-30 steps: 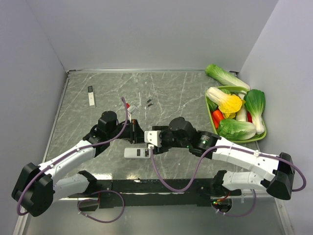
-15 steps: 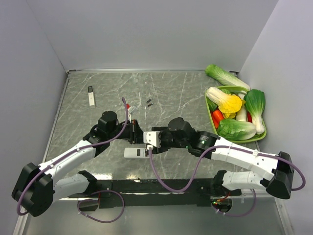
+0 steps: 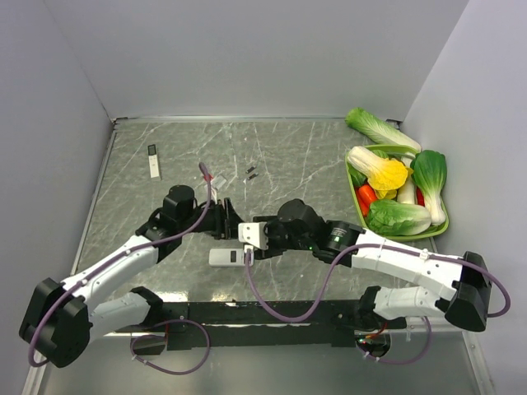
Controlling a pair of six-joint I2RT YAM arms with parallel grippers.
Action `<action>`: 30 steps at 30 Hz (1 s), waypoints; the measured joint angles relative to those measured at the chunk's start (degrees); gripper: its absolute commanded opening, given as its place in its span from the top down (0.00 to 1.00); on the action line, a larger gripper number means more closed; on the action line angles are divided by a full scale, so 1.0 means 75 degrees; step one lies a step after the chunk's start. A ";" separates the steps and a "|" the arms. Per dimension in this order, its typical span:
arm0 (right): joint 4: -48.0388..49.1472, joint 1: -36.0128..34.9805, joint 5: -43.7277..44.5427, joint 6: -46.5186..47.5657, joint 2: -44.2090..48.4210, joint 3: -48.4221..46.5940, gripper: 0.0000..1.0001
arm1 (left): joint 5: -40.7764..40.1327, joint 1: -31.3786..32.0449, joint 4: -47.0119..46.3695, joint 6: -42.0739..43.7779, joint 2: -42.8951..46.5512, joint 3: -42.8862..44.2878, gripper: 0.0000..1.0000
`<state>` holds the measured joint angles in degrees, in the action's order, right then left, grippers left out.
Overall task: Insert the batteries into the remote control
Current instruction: Pick up the battery cover at the center of the board.
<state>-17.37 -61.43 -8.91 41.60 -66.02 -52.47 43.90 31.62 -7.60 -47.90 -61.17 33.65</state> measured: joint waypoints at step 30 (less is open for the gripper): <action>-0.0691 0.0006 -0.0344 -0.1853 -0.3570 -0.1151 0.81 | -0.6097 0.0335 0.4753 0.0571 -0.0507 0.0166 0.14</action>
<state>-22.55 -61.39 -11.49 27.70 -92.79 -61.10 -1.83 34.13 28.05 -43.62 -64.97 34.89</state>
